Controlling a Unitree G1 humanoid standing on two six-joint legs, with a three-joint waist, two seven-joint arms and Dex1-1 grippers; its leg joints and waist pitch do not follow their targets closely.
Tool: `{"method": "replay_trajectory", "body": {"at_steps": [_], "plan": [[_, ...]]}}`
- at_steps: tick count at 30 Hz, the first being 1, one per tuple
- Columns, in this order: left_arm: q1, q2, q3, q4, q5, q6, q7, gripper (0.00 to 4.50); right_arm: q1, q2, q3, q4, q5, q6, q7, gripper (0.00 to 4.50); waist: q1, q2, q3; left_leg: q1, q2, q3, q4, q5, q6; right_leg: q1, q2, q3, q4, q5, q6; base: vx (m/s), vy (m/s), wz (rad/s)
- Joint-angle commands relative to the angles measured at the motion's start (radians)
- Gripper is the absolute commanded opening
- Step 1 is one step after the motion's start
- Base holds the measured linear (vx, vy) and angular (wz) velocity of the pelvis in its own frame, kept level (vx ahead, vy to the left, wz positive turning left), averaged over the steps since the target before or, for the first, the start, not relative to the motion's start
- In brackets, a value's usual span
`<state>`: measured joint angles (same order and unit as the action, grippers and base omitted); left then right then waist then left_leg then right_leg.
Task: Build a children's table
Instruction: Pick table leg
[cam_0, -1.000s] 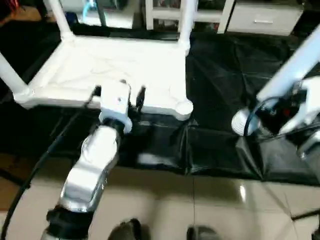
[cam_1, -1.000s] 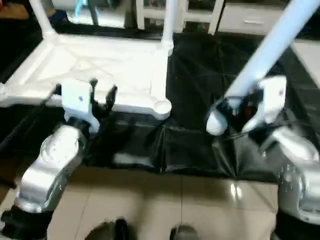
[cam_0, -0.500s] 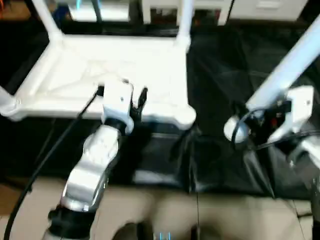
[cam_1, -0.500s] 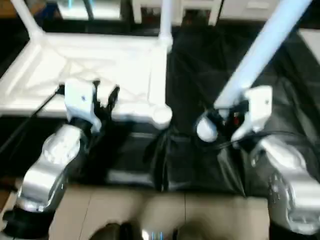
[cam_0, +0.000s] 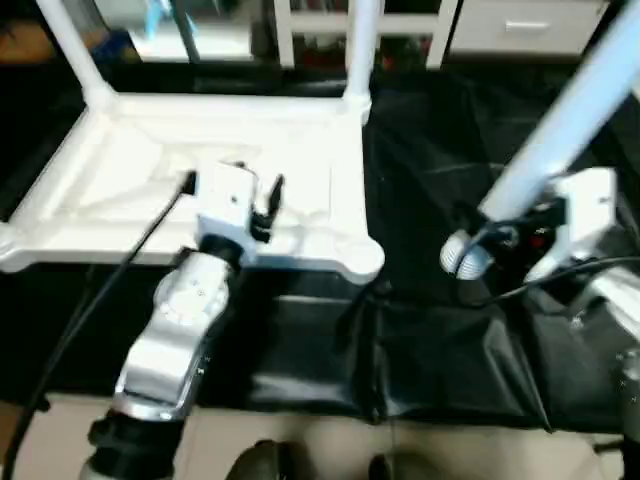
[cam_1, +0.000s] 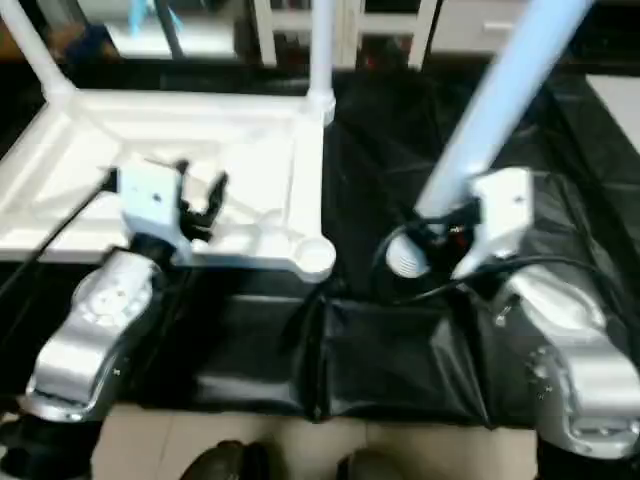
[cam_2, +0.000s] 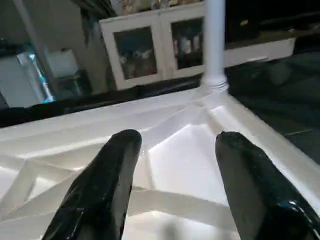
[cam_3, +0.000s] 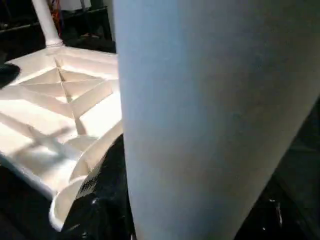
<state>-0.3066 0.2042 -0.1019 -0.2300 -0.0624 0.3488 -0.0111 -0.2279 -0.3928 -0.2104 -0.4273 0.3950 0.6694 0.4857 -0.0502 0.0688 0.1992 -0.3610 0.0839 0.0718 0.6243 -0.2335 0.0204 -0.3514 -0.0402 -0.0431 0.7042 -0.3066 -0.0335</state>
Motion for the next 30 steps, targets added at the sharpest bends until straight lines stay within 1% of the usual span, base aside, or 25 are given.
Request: {"method": "replay_trajectory", "body": {"at_steps": [1, 2, 3, 4, 5, 6, 7, 8, 9, 10, 11, 12, 13, 14, 15, 16, 18, 19, 20, 21, 23, 24, 26, 28, 30], "plan": [[-0.002, -0.012, -0.008, -0.001, 0.007, 0.01, -0.007, 2.77, 0.0, -0.006, -0.018, 0.005, -0.005, -0.014, -0.012, 1.86, -0.031, -0.014, -0.099, 0.158, 0.182, -0.157, -0.077, 0.229, 0.472, -0.129, -0.05, 0.028, 0.017, 0.017, 0.135, 0.117, 0.04, -0.07], [-0.005, -0.013, -0.006, 0.002, 0.008, 0.01, -0.007, 2.77, -0.001, -0.004, -0.02, 0.007, -0.002, -0.014, -0.012, 1.86, -0.031, -0.014, -0.099, 0.158, 0.182, -0.157, -0.077, 0.229, 0.472, -0.129, -0.05, 0.028, 0.017, 0.017, 0.135, 0.094, -0.004, -0.14], [-0.011, -0.016, -0.005, 0.006, 0.007, 0.01, -0.007, 2.77, -0.001, -0.006, -0.023, 0.011, 0.0, -0.017, -0.01, 1.86, -0.012, -0.052, -0.099, 0.099, 0.076, -0.086, -0.052, 0.14, 0.391, -0.079, -0.085, 0.076, -0.09, 0.138, 0.091, 0.106, -0.064, 0.01], [-0.015, -0.017, -0.004, 0.009, 0.007, 0.01, -0.007, 2.77, -0.001, -0.008, -0.024, 0.014, 0.001, -0.019, -0.008, 1.86, 0.014, -0.119, -0.109, -0.031, -0.056, 0.01, 0.025, -0.076, 0.281, 0.084, -0.119, 0.16, -0.167, 0.124, 0.073, 0.106, -0.064, 0.01], [-0.023, -0.018, -0.003, 0.017, 0.008, 0.01, -0.008, 2.77, 0.0, -0.013, -0.028, 0.017, 0.003, -0.023, -0.005, 1.86, 0.03, -0.095, -0.115, -0.077, -0.053, 0.017, 0.078, -0.106, 0.24, 0.143, -0.176, 0.196, -0.166, 0.114, 0.013, 0.114, -0.062, 0.1], [-0.029, -0.02, -0.004, 0.019, 0.01, 0.015, -0.007, 2.77, 0.0, -0.02, -0.035, 0.018, 0.006, -0.024, -0.001, 1.86, 0.037, -0.082, -0.099, -0.088, -0.024, 0.002, 0.098, -0.054, 0.142, 0.14, -0.189, 0.181, -0.163, 0.115, -0.07, 0.106, -0.013, -0.05], [-0.043, -0.027, 0.008, 0.029, 0.001, 0.026, -0.006, 2.77, -0.008, -0.03, -0.043, 0.023, 0.011, -0.023, 0.001, 1.86, 0.041, -0.059, -0.08, -0.097, -0.013, -0.007, 0.101, -0.018, 0.102, 0.134, -0.19, 0.161, -0.164, 0.105, -0.109, 0.106, -0.013, -0.05], [-0.063, -0.022, 0.024, 0.058, -0.02, 0.043, -0.024, 2.77, -0.021, -0.04, -0.046, 0.031, 0.013, -0.025, 0.004, 1.86, 0.048, -0.048, -0.077, -0.098, 0.017, -0.018, 0.067, 0.079, 0.057, 0.12, -0.176, 0.139, -0.165, 0.17, -0.209, 0.092, 0.016, -0.11], [-0.074, -0.018, 0.037, 0.087, -0.052, 0.04, -0.061, 2.77, -0.029, -0.047, -0.045, 0.041, 0.011, -0.034, 0.01, 1.86, 0.048, -0.024, -0.088, -0.094, 0.046, -0.018, -0.017, 0.241, 0.067, 0.101, -0.104, 0.076, -0.12, 0.285, -0.25, 0.075, 0.081, -0.09], [-0.078, -0.012, 0.042, 0.104, -0.078, 0.026, -0.1, 2.77, -0.029, -0.057, -0.052, 0.046, 0.013, -0.039, 0.018, 1.86, 0.038, 0.016, -0.105, -0.04, 0.099, -0.041, -0.036, 0.345, 0.136, 0.03, -0.047, 0.036, -0.082, 0.34, -0.21, 0.075, 0.081, -0.09], [-0.078, -0.008, 0.042, 0.111, -0.092, 0.014, -0.126, 2.77, -0.027, -0.063, -0.056, 0.048, 0.014, -0.041, 0.024, 1.86, 0.029, 0.025, -0.119, 0.005, 0.138, -0.073, -0.027, 0.396, 0.178, -0.006, -0.039, 0.033, -0.06, 0.318, -0.185, 0.077, 0.107, -0.03], [-0.072, -0.003, 0.054, 0.104, -0.16, 0.009, -0.205, 2.77, -0.029, -0.067, -0.058, 0.049, 0.021, -0.041, 0.032, 1.86, 0.026, 0.037, -0.13, 0.036, 0.155, -0.1, -0.007, 0.599, 0.215, -0.041, -0.057, 0.048, -0.058, 0.288, -0.141, 0.058, 0.097, 0.04], [-0.058, 0.036, 0.066, 0.095, -0.263, -0.016, -0.373, 2.77, -0.021, -0.077, -0.046, 0.044, 0.035, -0.048, 0.069, 1.86, 0.042, 0.029, -0.138, 0.037, 0.141, -0.095, 0.0, 0.762, 0.196, -0.049, -0.068, 0.06, -0.067, 0.335, -0.117, 0.058, 0.097, 0.04], [-0.057, 0.039, 0.066, 0.095, -0.267, -0.017, -0.38, 2.77, -0.02, -0.077, -0.045, 0.044, 0.035, -0.049, 0.07, 1.86, 0.048, 0.026, -0.139, 0.034, 0.128, -0.09, 0.0, 0.79, 0.18, -0.048, -0.072, 0.063, -0.072, 0.35, -0.113, 0.021, 0.08, 0.0], [-0.049, 0.082, 0.052, 0.088, -0.297, -0.012, -0.481, 2.77, -0.015, -0.084, -0.031, 0.045, 0.043, -0.052, 0.096, 1.86, 0.063, 0.023, -0.135, 0.012, 0.095, -0.069, -0.006, 0.728, 0.152, -0.031, -0.076, 0.06, -0.085, 0.368, -0.126, 0.0, 0.0, 0.0], [-0.035, 0.133, 0.029, 0.079, -0.319, 0.012, -0.578, 3.12, -0.008, -0.092, -0.008, 0.044, 0.049, -0.061, 0.129, 1.86, 0.073, 0.015, -0.127, -0.009, 0.08, -0.04, -0.021, 0.524, 0.133, -0.018, -0.088, 0.058, -0.099, 0.338, -0.153, 0.0, 0.0, 0.0], [-0.022, 0.171, 0.015, 0.07, -0.34, 0.041, -0.648, 3.12, -0.003, -0.098, 0.011, 0.038, 0.057, -0.068, 0.154, 1.86, 0.082, 0.008, -0.117, -0.03, 0.083, -0.025, -0.039, 0.272, 0.128, 0.003, -0.114, 0.063, -0.11, 0.254, -0.196, -0.031, 0.0, 0.03], [-0.012, 0.205, -0.004, 0.077, -0.342, 0.053, -0.703, 3.17, -0.002, -0.102, 0.031, 0.035, 0.064, -0.079, 0.179, 1.86, 0.085, -0.008, -0.11, -0.029, 0.095, -0.014, -0.054, 0.07, 0.118, 0.007, -0.125, 0.064, -0.124, 0.148, -0.239, -0.062, 0.0, 0.06], [-0.009, 0.219, -0.012, 0.084, -0.337, 0.054, -0.724, 3.17, -0.003, -0.102, 0.04, 0.035, 0.066, -0.085, 0.19, 1.86, 0.085, -0.002, -0.101, -0.021, 0.104, -0.005, -0.067, -0.067, 0.099, 0.003, -0.128, 0.064, -0.129, 0.045, -0.26, -0.068, -0.004, 0.12], [-0.009, 0.219, -0.012, 0.084, -0.337, 0.054, -0.724, 3.32, -0.003, -0.102, 0.04, 0.035, 0.066, -0.085, 0.19, 1.86, 0.082, -0.002, -0.095, -0.017, 0.112, 0.003, -0.077, -0.148, 0.077, 0.001, -0.129, 0.065, -0.136, -0.028, -0.263, -0.066, 0.001, 0.15], [-0.008, 0.257, -0.062, 0.134, -0.344, 0.062, -0.84, 3.52, -0.023, -0.085, 0.066, 0.066, 0.052, -0.094, 0.193, 1.86, 0.08, -0.01, -0.098, -0.006, 0.12, 0.023, -0.087, -0.208, 0.041, -0.007, -0.125, 0.063, -0.142, -0.12, -0.249, -0.064, 0.004, 0.13], [-0.008, 0.257, -0.062, 0.134, -0.344, 0.062, -0.84, 3.52, -0.023, -0.085, 0.066, 0.066, 0.052, -0.094, 0.193, 1.86, 0.078, -0.004, -0.094, -0.005, 0.121, 0.03, -0.094, -0.253, 0.005, -0.014, -0.123, 0.062, -0.143, -0.186, -0.227, -0.059, 0.02, 0.02], [-0.02, 0.252, -0.082, 0.174, -0.334, 0.046, -0.857, 3.63, -0.032, -0.081, 0.07, 0.084, 0.048, -0.1, 0.191, 1.86, 0.075, -0.005, -0.099, -0.006, 0.123, 0.037, -0.102, -0.279, -0.042, -0.017, -0.12, 0.061, -0.14, -0.201, -0.195, -0.055, 0.025, 0.0], [-0.045, 0.232, -0.102, 0.219, -0.309, 0.027, -0.852, 3.9, -0.037, -0.089, 0.08, 0.097, 0.043, -0.113, 0.199, 1.86, 0.074, -0.013, -0.104, -0.003, 0.123, 0.049, -0.104, -0.266, -0.056, -0.025, -0.121, 0.066, -0.143, -0.167, -0.182, 0.0, 0.0, 0.0], [-0.065, 0.217, -0.118, 0.25, -0.298, 0.022, -0.857, 3.94, -0.043, -0.095, 0.085, 0.102, 0.043, -0.117, 0.209, 1.86, 0.076, -0.016, -0.107, -0.007, 0.125, 0.052, -0.103, -0.237, -0.047, -0.02, -0.127, 0.068, -0.143, -0.14, -0.181, 0.0, 0.0, 0.0]]}}
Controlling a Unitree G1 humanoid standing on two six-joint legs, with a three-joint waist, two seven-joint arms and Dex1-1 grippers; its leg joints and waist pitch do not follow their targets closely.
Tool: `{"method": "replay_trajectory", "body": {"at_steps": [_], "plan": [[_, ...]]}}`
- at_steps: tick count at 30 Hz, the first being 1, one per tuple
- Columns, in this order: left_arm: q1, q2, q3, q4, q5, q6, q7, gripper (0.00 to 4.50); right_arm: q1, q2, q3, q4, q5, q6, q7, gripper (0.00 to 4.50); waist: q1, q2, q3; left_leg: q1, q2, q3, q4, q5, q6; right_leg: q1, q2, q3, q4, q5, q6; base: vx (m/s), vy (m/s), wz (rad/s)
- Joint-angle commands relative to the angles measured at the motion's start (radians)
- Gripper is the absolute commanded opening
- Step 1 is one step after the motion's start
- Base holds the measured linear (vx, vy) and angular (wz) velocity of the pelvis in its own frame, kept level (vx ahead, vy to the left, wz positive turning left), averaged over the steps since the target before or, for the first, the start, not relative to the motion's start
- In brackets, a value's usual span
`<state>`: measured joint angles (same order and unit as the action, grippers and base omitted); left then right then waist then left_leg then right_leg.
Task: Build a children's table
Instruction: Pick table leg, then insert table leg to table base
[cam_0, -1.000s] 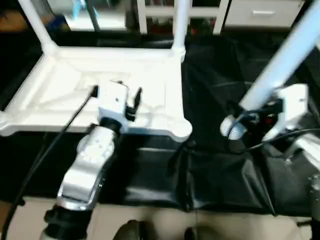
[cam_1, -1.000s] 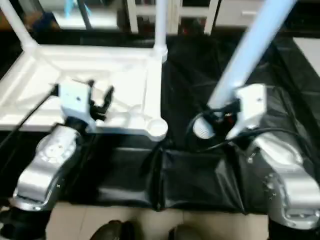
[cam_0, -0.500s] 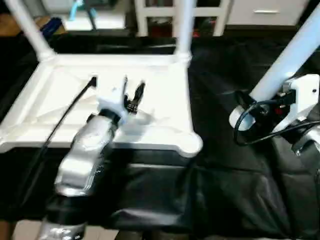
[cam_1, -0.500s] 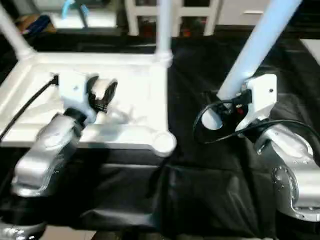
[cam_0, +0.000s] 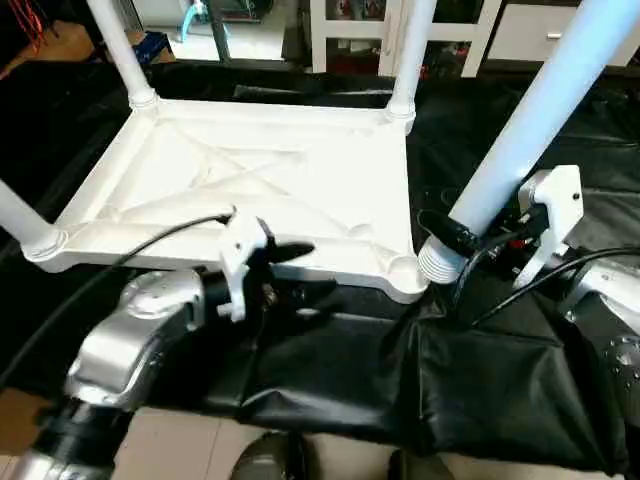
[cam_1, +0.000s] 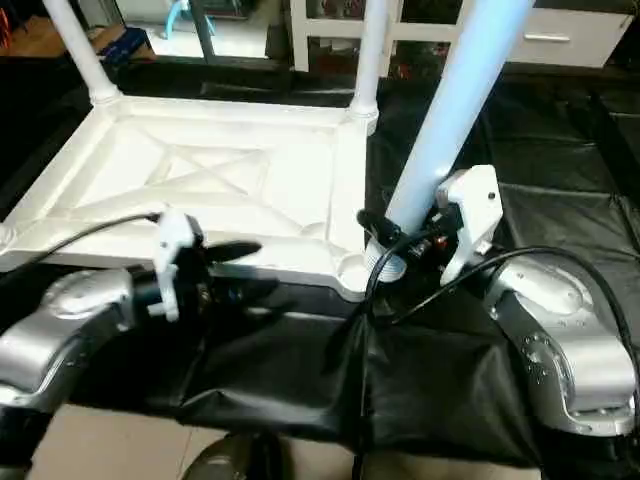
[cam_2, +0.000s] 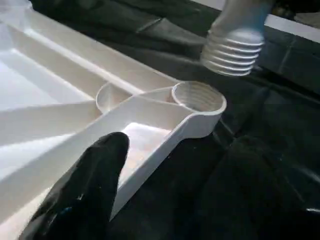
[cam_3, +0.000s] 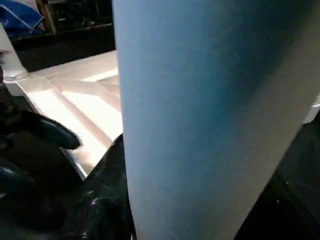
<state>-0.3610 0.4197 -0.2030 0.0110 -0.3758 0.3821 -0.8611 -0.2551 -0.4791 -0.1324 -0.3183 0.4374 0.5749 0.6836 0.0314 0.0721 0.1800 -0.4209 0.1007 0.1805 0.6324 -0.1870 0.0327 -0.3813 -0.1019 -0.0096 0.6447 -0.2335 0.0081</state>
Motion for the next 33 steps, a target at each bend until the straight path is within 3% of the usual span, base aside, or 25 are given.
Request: {"method": "replay_trajectory", "body": {"at_steps": [1, 3, 5, 8, 10, 13, 14, 16, 18, 19, 20, 25, 27, 28, 32, 33], "plan": [[-0.022, -0.003, -0.024, 0.024, 0.021, -0.007, -0.013, 3.97, -0.019, -0.012, 0.008, -0.004, 0.002, -0.023, 0.02, 1.86, -0.005, -0.018, -0.088, 0.05, 0.109, -0.057, -0.113, -0.272, -0.056, 0.012, -0.066, 0.033, -0.083, -0.199, -0.223, 0.0, 0.0, 0.0], [-0.047, 0.0, -0.042, 0.06, 0.04, -0.008, -0.04, 4.25, -0.025, -0.025, 0.013, 0.001, 0.002, -0.026, 0.036, 1.86, -0.009, -0.024, -0.088, 0.044, 0.108, -0.055, -0.115, -0.266, -0.041, 0.012, -0.063, 0.029, -0.079, -0.159, -0.222, 0.0, 0.0, 0.0], [-0.081, 0.006, -0.061, 0.105, 0.065, -0.022, -0.069, 4.25, -0.03, -0.043, 0.019, 0.002, 0.005, -0.026, 0.056, 1.86, -0.007, -0.026, -0.089, 0.05, 0.108, -0.05, -0.113, -0.264, -0.027, 0.009, -0.067, 0.032, -0.084, -0.166, -0.221, 0.0, 0.0, 0.0], [-0.132, 0.017, -0.081, 0.179, 0.097, -0.068, -0.116, 4.25, -0.024, -0.062, 0.025, -0.005, 0.007, -0.03, 0.081, 1.86, -0.004, -0.024, -0.092, 0.05, 0.108, -0.044, -0.112, -0.201, 0.018, 0.01, -0.066, 0.03, -0.086, -0.098, -0.235, 0.0, 0.0, 0.0], [-0.154, 0.036, -0.1, 0.213, 0.117, -0.09, -0.154, 4.25, -0.016, -0.069, 0.027, -0.01, 0.008, -0.032, 0.089, 1.86, -0.003, -0.024, -0.102, 0.045, 0.11, -0.042, -0.108, -0.105, 0.064, 0.018, -0.067, 0.025, -0.071, 0.028, -0.259, 0.0, 0.0, 0.0], [-0.187, 0.059, -0.124, 0.262, 0.152, -0.121, -0.192, 4.25, -0.003, -0.078, 0.025, -0.016, 0.01, -0.035, 0.096, 1.86, -0.004, -0.021, -0.107, 0.045, 0.109, -0.04, -0.098, -0.022, 0.115, 0.017, -0.064, 0.02, -0.06, 0.138, -0.287, 0.0, 0.0, 0.0], [-0.195, 0.063, -0.13, 0.274, 0.16, -0.129, -0.2, 4.25, -0.001, -0.078, 0.025, -0.018, 0.011, -0.034, 0.097, 1.86, -0.002, -0.015, -0.11, 0.046, 0.109, -0.039, -0.095, -0.005, 0.122, 0.016, -0.065, 0.019, -0.056, 0.158, -0.294, 0.0, 0.0, 0.0], [-0.208, 0.063, -0.133, 0.295, 0.169, -0.136, -0.208, 4.25, 0.001, -0.08, 0.025, -0.02, 0.013, -0.036, 0.096, 1.86, 0.001, -0.018, -0.117, 0.044, 0.107, -0.036, -0.085, 0.051, 0.158, 0.014, -0.066, 0.017, -0.047, 0.238, -0.316, 0.0, 0.0, 0.0], [-0.232, 0.058, -0.137, 0.335, 0.185, -0.152, -0.222, 3.99, 0.005, -0.082, 0.025, -0.027, 0.016, -0.037, 0.095, 1.86, 0.003, -0.013, -0.112, 0.039, 0.106, -0.033, -0.085, 0.049, 0.173, 0.009, -0.064, 0.015, -0.048, 0.236, -0.321, 0.0, 0.0, 0.0], [-0.243, 0.055, -0.137, 0.351, 0.185, -0.147, -0.23, 3.99, 0.007, -0.082, 0.025, -0.029, 0.016, -0.037, 0.094, 1.86, 0.004, -0.014, -0.107, 0.037, 0.109, -0.035, -0.09, 0.012, 0.166, 0.012, -0.068, 0.015, -0.052, 0.198, -0.327, 0.0, 0.0, 0.0], [-0.251, 0.056, -0.14, 0.362, 0.187, -0.148, -0.245, 3.89, 0.01, -0.081, 0.024, -0.033, 0.016, -0.037, 0.092, 1.86, 0.006, -0.009, -0.104, 0.036, 0.11, -0.036, -0.093, -0.013, 0.157, 0.012, -0.07, 0.015, -0.054, 0.17, -0.327, 0.0, 0.0, 0.0], [-0.291, 0.038, -0.144, 0.436, 0.215, -0.202, -0.259, 3.49, 0.016, -0.077, 0.02, -0.043, 0.019, -0.038, 0.084, 1.86, 0.005, -0.007, -0.091, 0.045, 0.116, -0.037, -0.117, -0.207, 0.054, 0.006, -0.069, 0.019, -0.072, -0.004, -0.313, 0.0, 0.0, 0.0], [-0.306, 0.03, -0.145, 0.463, 0.227, -0.224, -0.264, 3.34, 0.017, -0.076, 0.021, -0.043, 0.018, -0.04, 0.082, 1.86, 0.004, -0.009, -0.09, 0.046, 0.116, -0.038, -0.122, -0.252, 0.024, 0.005, -0.071, 0.02, -0.076, -0.044, -0.301, 0.0, 0.0, 0.0], [-0.312, 0.027, -0.147, 0.47, 0.231, -0.23, -0.27, 3.21, 0.018, -0.076, 0.02, -0.043, 0.017, -0.041, 0.081, 1.86, 0.006, -0.003, -0.089, 0.049, 0.116, -0.039, -0.124, -0.279, 0.005, 0.001, -0.071, 0.021, -0.078, -0.069, -0.291, 0.0, 0.0, 0.0], [-0.326, 0.019, -0.156, 0.483, 0.244, -0.253, -0.28, 2.88, 0.018, -0.077, 0.019, -0.042, 0.015, -0.044, 0.08, 1.86, 0.006, -0.005, -0.087, 0.051, 0.117, -0.04, -0.131, -0.322, -0.032, -0.005, -0.073, 0.022, -0.083, -0.092, -0.272, 0.0, 0.0, 0.0], [-0.332, 0.014, -0.16, 0.491, 0.253, -0.264, -0.28, 2.82, 0.018, -0.078, 0.018, -0.04, 0.015, -0.045, 0.08, 1.86, 0.005, -0.009, -0.087, 0.049, 0.117, -0.041, -0.133, -0.327, -0.037, -0.004, -0.073, 0.022, -0.084, -0.092, -0.267, 0.0, 0.0, 0.0]]}}
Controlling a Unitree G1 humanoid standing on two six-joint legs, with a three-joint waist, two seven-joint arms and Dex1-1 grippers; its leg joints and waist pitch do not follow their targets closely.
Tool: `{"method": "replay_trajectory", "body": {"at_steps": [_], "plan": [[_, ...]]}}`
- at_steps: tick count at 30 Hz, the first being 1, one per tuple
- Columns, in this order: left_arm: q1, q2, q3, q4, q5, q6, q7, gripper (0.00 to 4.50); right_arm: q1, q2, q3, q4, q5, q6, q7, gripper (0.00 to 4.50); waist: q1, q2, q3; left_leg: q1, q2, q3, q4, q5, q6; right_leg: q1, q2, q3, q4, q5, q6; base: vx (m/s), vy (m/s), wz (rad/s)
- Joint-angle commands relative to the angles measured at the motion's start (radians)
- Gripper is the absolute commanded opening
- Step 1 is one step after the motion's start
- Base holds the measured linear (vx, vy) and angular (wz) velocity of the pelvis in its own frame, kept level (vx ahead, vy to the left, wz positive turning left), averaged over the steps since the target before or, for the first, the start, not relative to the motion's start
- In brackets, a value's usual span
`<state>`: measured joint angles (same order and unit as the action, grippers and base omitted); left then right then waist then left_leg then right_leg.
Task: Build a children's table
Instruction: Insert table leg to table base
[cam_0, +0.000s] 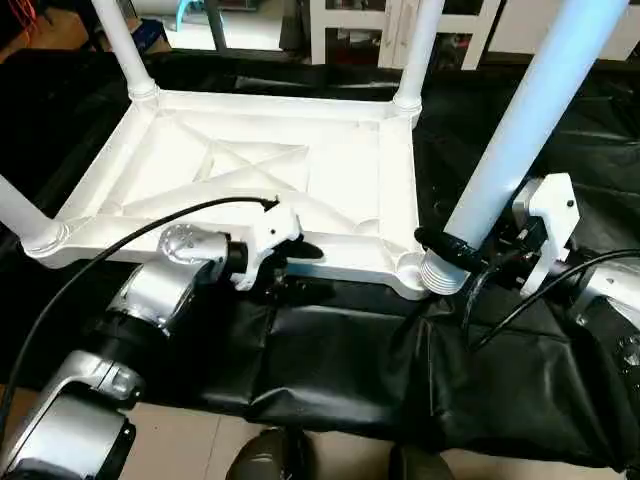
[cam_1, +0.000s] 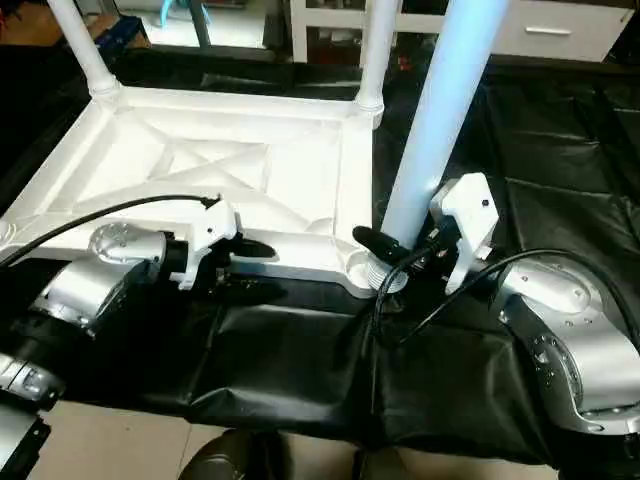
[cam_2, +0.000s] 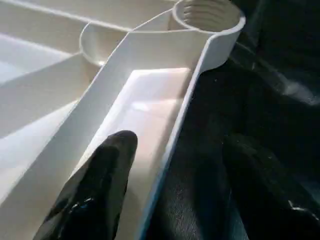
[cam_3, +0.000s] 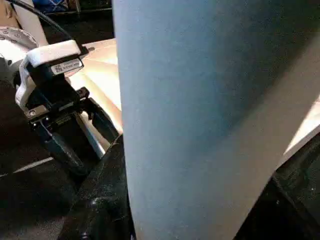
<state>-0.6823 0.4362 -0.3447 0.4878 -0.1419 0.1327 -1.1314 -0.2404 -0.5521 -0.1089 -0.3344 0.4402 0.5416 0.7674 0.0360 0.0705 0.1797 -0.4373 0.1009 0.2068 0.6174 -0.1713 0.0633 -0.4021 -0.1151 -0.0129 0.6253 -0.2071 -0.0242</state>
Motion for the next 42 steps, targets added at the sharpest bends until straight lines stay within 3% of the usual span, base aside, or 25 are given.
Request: {"method": "replay_trajectory", "body": {"at_steps": [1, 4, 6, 10, 14, 19, 25, 30, 33, 36, 38, 39, 42], "plan": [[-0.015, -0.007, -0.02, 0.02, 0.023, -0.019, -0.01, 2.78, 0.003, -0.005, -0.006, -0.023, 0.011, -0.013, -0.004, 1.86, 0.0, -0.007, -0.087, 0.065, 0.117, -0.067, -0.117, -0.34, -0.068, 0.016, -0.062, 0.027, -0.065, -0.119, -0.23, 0.0, 0.0, 0.0], [-0.031, -0.021, -0.026, 0.039, 0.036, -0.033, -0.015, 2.38, 0.001, -0.007, -0.004, -0.021, 0.009, -0.015, -0.003, 1.86, 0.001, -0.012, -0.089, 0.063, 0.118, -0.065, -0.116, -0.308, -0.054, 0.017, -0.064, 0.028, -0.066, -0.088, -0.231, 0.0, 0.0, 0.0], [-0.034, -0.021, -0.03, 0.043, 0.042, -0.037, -0.017, 2.38, 0.0, -0.007, -0.003, -0.021, 0.009, -0.015, -0.002, 1.86, 0.002, -0.011, -0.09, 0.064, 0.117, -0.063, -0.115, -0.29, -0.043, 0.016, -0.065, 0.028, -0.065, -0.071, -0.234, 0.0, 0.0, 0.0], [-0.042, -0.026, -0.052, 0.076, 0.084, -0.064, -0.021, 2.1, -0.001, -0.013, 0.001, -0.019, 0.005, -0.018, 0.001, 1.86, 0.003, -0.013, -0.097, 0.062, 0.117, -0.056, -0.106, -0.176, 0.029, 0.023, -0.064, 0.024, -0.059, 0.049, -0.254, 0.0, 0.0, 0.0], [-0.044, -0.035, -0.054, 0.093, 0.102, -0.076, -0.015, 1.65, -0.002, -0.015, 0.002, -0.018, 0.005, -0.02, 0.002, 1.86, 0.005, -0.014, -0.097, 0.061, 0.119, -0.054, -0.105, -0.148, 0.058, 0.024, -0.063, 0.021, -0.056, 0.077, -0.266, 0.0, 0.0, 0.0], [-0.045, -0.045, -0.058, 0.118, 0.126, -0.097, -0.003, 1.34, -0.006, -0.014, 0.003, -0.019, 0.007, -0.02, 0.001, 1.86, 0.012, -0.014, -0.091, 0.071, 0.12, -0.046, -0.114, -0.222, 0.029, 0.016, -0.062, 0.023, -0.068, -0.031, -0.255, 0.0, 0.0, 0.0], [-0.048, -0.061, -0.031, 0.117, 0.096, -0.107, -0.024, 1.11, -0.004, -0.015, 0.003, -0.019, 0.007, -0.023, 0.002, 1.86, 0.02, -0.014, -0.093, 0.075, 0.121, -0.043, -0.121, -0.236, -0.007, 0.012, -0.06, 0.02, -0.065, -0.029, -0.241, 0.0, 0.0, 0.0], [-0.042, -0.052, -0.05, 0.122, 0.119, -0.123, -0.041, 1.04, -0.003, -0.017, 0.005, -0.016, 0.005, -0.026, 0.004, 1.86, 0.022, -0.015, -0.097, 0.071, 0.119, -0.041, -0.116, -0.187, 0.018, 0.015, -0.063, 0.02, -0.06, 0.035, -0.245, 0.0, 0.0, 0.0], [-0.024, -0.025, -0.093, 0.112, 0.186, -0.155, -0.036, 0.99, -0.006, -0.02, 0.006, -0.012, 0.002, -0.031, 0.007, 1.86, 0.024, -0.017, -0.097, 0.065, 0.122, -0.043, -0.115, -0.192, 0.033, 0.019, -0.068, 0.022, -0.064, 0.016, -0.243, 0.0, 0.0, 0.0], [-0.016, -0.009, -0.115, 0.103, 0.223, -0.161, -0.029, 0.97, -0.007, -0.021, 0.006, -0.01, 0.001, -0.033, 0.008, 1.86, 0.022, -0.017, -0.093, 0.067, 0.124, -0.045, -0.12, -0.228, 0.021, 0.016, -0.067, 0.023, -0.07, -0.047, -0.229, 0.0, 0.0, 0.0], [-0.01, 0.017, -0.137, 0.071, 0.316, -0.057, 0.077, 0.95, -0.007, -0.02, 0.007, -0.01, 0.001, -0.035, 0.009, 1.86, 0.02, -0.017, -0.092, 0.069, 0.127, -0.046, -0.122, -0.241, 0.007, 0.016, -0.068, 0.024, -0.07, -0.063, -0.223, 0.0, 0.0, 0.0], [-0.01, 0.017, -0.137, 0.071, 0.316, -0.057, 0.077, 0.92, -0.007, -0.02, 0.007, -0.01, 0.001, -0.035, 0.009, 1.86, 0.02, -0.016, -0.088, 0.071, 0.127, -0.048, -0.124, -0.253, -0.002, 0.013, -0.067, 0.024, -0.074, -0.086, -0.218, 0.0, 0.0, 0.0], [0.017, 0.012, -0.115, -0.01, 0.317, 0.078, 0.127, 0.91, -0.006, -0.018, 0.008, -0.011, 0.0, -0.036, 0.007, 1.86, 0.019, -0.016, -0.084, 0.07, 0.127, -0.054, -0.128, -0.326, -0.047, 0.015, -0.074, 0.027, -0.082, -0.203, -0.205, 0.0, 0.0, 0.0]]}}
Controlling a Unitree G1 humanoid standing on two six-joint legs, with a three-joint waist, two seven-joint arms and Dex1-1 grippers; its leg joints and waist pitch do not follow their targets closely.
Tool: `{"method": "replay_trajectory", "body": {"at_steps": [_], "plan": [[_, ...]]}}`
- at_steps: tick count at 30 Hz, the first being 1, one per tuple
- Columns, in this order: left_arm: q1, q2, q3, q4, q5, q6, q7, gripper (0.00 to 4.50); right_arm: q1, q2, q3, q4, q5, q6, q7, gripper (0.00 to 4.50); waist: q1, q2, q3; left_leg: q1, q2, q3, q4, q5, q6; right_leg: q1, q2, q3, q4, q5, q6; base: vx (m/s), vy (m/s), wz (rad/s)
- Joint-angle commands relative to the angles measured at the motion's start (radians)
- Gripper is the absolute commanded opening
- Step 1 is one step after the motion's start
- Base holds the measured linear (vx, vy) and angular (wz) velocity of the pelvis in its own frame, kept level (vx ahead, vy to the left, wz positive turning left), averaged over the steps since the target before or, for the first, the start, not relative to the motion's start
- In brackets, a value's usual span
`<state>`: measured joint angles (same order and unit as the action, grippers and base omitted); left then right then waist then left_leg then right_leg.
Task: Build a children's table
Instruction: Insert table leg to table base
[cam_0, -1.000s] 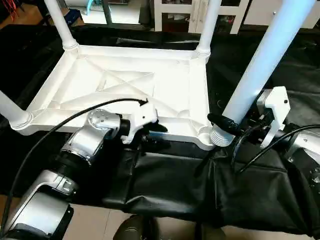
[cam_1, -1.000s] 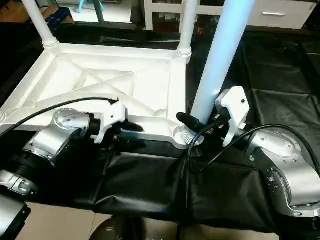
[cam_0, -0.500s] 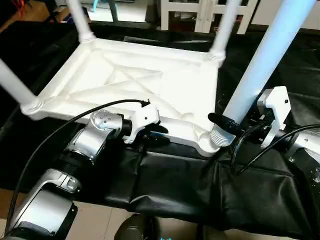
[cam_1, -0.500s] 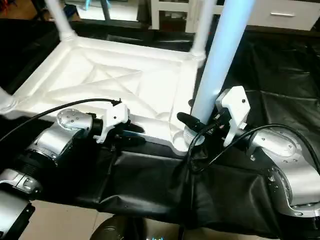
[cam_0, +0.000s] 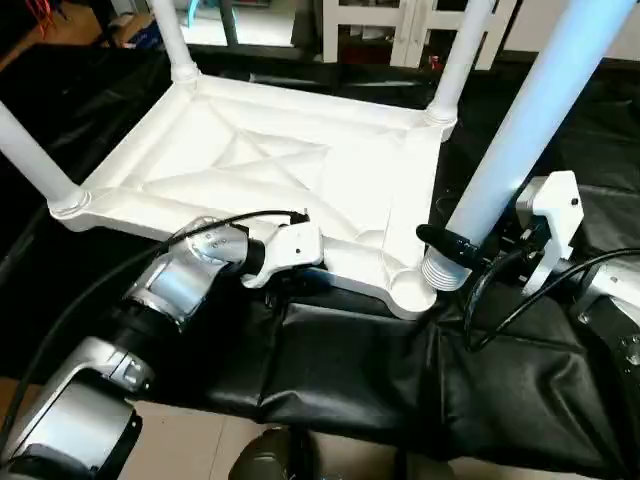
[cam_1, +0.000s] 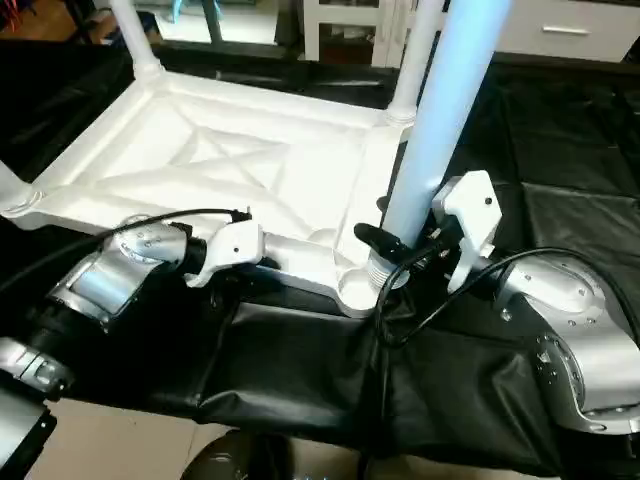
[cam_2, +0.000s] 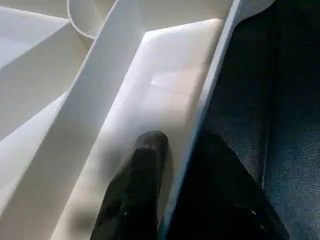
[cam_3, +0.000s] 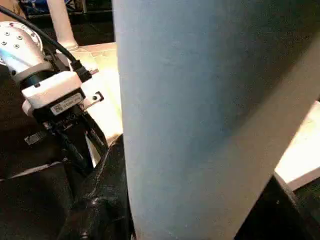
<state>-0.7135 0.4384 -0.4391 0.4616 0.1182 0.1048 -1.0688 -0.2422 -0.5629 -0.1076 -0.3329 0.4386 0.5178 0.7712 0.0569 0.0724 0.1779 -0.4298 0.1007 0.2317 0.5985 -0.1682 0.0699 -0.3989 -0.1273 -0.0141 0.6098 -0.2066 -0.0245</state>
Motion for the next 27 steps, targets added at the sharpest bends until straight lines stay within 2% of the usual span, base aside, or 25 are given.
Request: {"method": "replay_trajectory", "body": {"at_steps": [1, 2, 3, 5, 6, 7, 8, 10, 14, 15, 16, 18, 19, 21, 22, 23, 25, 27], "plan": [[0.056, 0.005, -0.012, -0.008, 0.056, 0.146, 0.083, 0.91, -0.003, -0.007, 0.008, -0.013, 0.001, -0.012, 0.003, 1.86, -0.004, -0.02, -0.082, 0.062, 0.127, -0.081, -0.11, -0.339, -0.066, 0.011, -0.061, 0.029, -0.068, -0.225, -0.195, 0.0, 0.0, 0.0], [0.061, 0.0, -0.003, -0.027, 0.057, 0.184, 0.104, 0.9, -0.002, -0.006, 0.01, -0.013, 0.0, -0.013, 0.003, 1.86, -0.005, -0.019, -0.083, 0.063, 0.127, -0.083, -0.11, -0.338, -0.072, 0.01, -0.061, 0.029, -0.067, -0.224, -0.192, 0.0, 0.0, 0.0], [0.064, -0.006, 0.005, -0.038, 0.056, 0.211, 0.121, 0.89, -0.002, -0.006, 0.011, -0.013, 0.0, -0.014, 0.004, 1.86, -0.009, -0.021, -0.081, 0.057, 0.126, -0.085, -0.112, -0.341, -0.076, 0.011, -0.059, 0.028, -0.069, -0.228, -0.185, 0.0, 0.0, 0.0], [0.072, -0.031, 0.039, -0.067, 0.051, 0.3, 0.179, 0.87, -0.001, -0.006, 0.014, -0.013, -0.001, -0.015, 0.004, 1.86, -0.014, -0.024, -0.081, 0.054, 0.124, -0.086, -0.111, -0.335, -0.072, 0.012, -0.061, 0.029, -0.071, -0.229, -0.18, 0.0, 0.0, 0.0], [0.072, -0.031, 0.039, -0.067, 0.051, 0.3, 0.179, 0.87, -0.001, -0.006, 0.014, -0.013, -0.001, -0.015, 0.004, 1.86, -0.018, -0.025, -0.08, 0.052, 0.123, -0.087, -0.109, -0.336, -0.065, 0.014, -0.063, 0.031, -0.074, -0.239, -0.179, 0.0, 0.0, 0.0], [0.08, -0.05, 0.068, -0.092, 0.055, 0.372, 0.22, 0.87, -0.004, -0.006, 0.017, -0.011, -0.001, -0.017, 0.005, 1.86, -0.023, -0.029, -0.079, 0.048, 0.122, -0.088, -0.107, -0.33, -0.057, 0.017, -0.066, 0.032, -0.075, -0.25, -0.178, 0.0, 0.0, 0.0], [0.081, -0.051, 0.071, -0.095, 0.055, 0.379, 0.224, 0.87, -0.004, -0.006, 0.017, -0.011, -0.001, -0.017, 0.005, 1.86, -0.024, -0.029, -0.08, 0.044, 0.121, -0.09, -0.105, -0.32, -0.051, 0.02, -0.068, 0.032, -0.075, -0.25, -0.177, 0.0, 0.0, 0.0], [0.091, -0.058, 0.088, -0.119, 0.057, 0.427, 0.237, 0.85, -0.006, -0.006, 0.02, -0.01, -0.001, -0.018, 0.005, 1.86, -0.031, -0.032, -0.077, 0.035, 0.119, -0.096, -0.107, -0.308, -0.029, 0.023, -0.064, 0.027, -0.078, -0.271, -0.165, 0.0, 0.0, 0.0], [0.122, -0.042, 0.089, -0.19, 0.041, 0.479, 0.219, 0.84, -0.007, -0.004, 0.025, -0.007, -0.003, -0.021, 0.006, 1.86, -0.04, -0.032, -0.079, 0.038, 0.119, -0.097, -0.108, -0.289, -0.007, 0.021, -0.056, 0.025, -0.077, -0.228, -0.169, 0.0, 0.0, 0.0], [0.122, -0.042, 0.089, -0.19, 0.041, 0.479, 0.219, 0.84, -0.007, -0.004, 0.025, -0.007, -0.003, -0.021, 0.006, 1.86, -0.043, -0.03, -0.08, 0.043, 0.119, -0.094, -0.108, -0.283, 0.001, 0.017, -0.052, 0.025, -0.077, -0.201, -0.176, 0.0, 0.0, 0.0], [0.138, -0.027, 0.076, -0.216, 0.035, 0.461, 0.199, 0.84, -0.006, -0.004, 0.026, -0.006, -0.003, -0.022, 0.007, 1.86, -0.046, -0.031, -0.082, 0.05, 0.119, -0.089, -0.107, -0.278, 0.009, 0.014, -0.049, 0.026, -0.078, -0.172, -0.186, 0.0, 0.0, 0.0], [0.167, -0.007, 0.06, -0.258, 0.026, 0.455, 0.171, 0.84, -0.009, -0.006, 0.026, -0.002, -0.002, -0.022, 0.008, 1.86, -0.047, -0.027, -0.086, 0.047, 0.121, -0.088, -0.107, -0.23, 0.032, 0.02, -0.049, 0.023, -0.071, -0.1, -0.199, 0.0, 0.0, 0.0], [0.177, -0.003, 0.058, -0.273, 0.02, 0.44, 0.163, 0.83, -0.011, -0.008, 0.026, 0.0, -0.002, -0.022, 0.009, 1.86, -0.047, -0.03, -0.085, 0.054, 0.119, -0.082, -0.105, -0.225, 0.043, 0.013, -0.045, 0.024, -0.074, -0.088, -0.205, 0.0, 0.0, 0.0], [0.184, -0.001, 0.058, -0.287, 0.015, 0.407, 0.154, 0.83, -0.014, -0.012, 0.024, 0.004, -0.001, -0.023, 0.01, 1.86, -0.044, -0.031, -0.087, 0.055, 0.119, -0.079, -0.101, -0.208, 0.056, 0.015, -0.049, 0.026, -0.074, -0.077, -0.213, 0.0, 0.0, 0.0], [0.185, -0.007, 0.068, -0.295, 0.006, 0.419, 0.159, 1.37, -0.016, -0.015, 0.021, 0.007, -0.001, -0.024, 0.012, 1.86, -0.043, -0.031, -0.087, 0.055, 0.12, -0.077, -0.1, -0.195, 0.062, 0.016, -0.05, 0.027, -0.072, -0.066, -0.218, 0.0, 0.0, 0.0], [0.185, -0.007, 0.07, -0.296, 0.006, 0.419, 0.159, 1.51, -0.017, -0.016, 0.021, 0.007, -0.001, -0.024, 0.012, 1.86, -0.042, -0.03, -0.087, 0.055, 0.119, -0.077, -0.099, -0.189, 0.064, 0.016, -0.05, 0.026, -0.071, -0.062, -0.22, 0.0, 0.0, 0.0], [0.186, -0.006, 0.075, -0.315, -0.005, 0.431, 0.148, 1.51, -0.019, -0.021, 0.018, 0.011, -0.002, -0.026, 0.014, 1.86, -0.04, -0.032, -0.09, 0.053, 0.118, -0.076, -0.095, -0.161, 0.075, 0.019, -0.05, 0.025, -0.067, -0.042, -0.227, 0.0, 0.0, 0.0], [0.186, -0.007, 0.078, -0.343, -0.009, 0.434, 0.15, 1.85, -0.02, -0.025, 0.018, 0.014, -0.003, -0.028, 0.016, 1.86, -0.039, -0.031, -0.091, 0.054, 0.118, -0.076, -0.094, -0.145, 0.082, 0.019, -0.048, 0.024, -0.065, -0.03, -0.234, 0.0, 0.0, 0.0]]}}
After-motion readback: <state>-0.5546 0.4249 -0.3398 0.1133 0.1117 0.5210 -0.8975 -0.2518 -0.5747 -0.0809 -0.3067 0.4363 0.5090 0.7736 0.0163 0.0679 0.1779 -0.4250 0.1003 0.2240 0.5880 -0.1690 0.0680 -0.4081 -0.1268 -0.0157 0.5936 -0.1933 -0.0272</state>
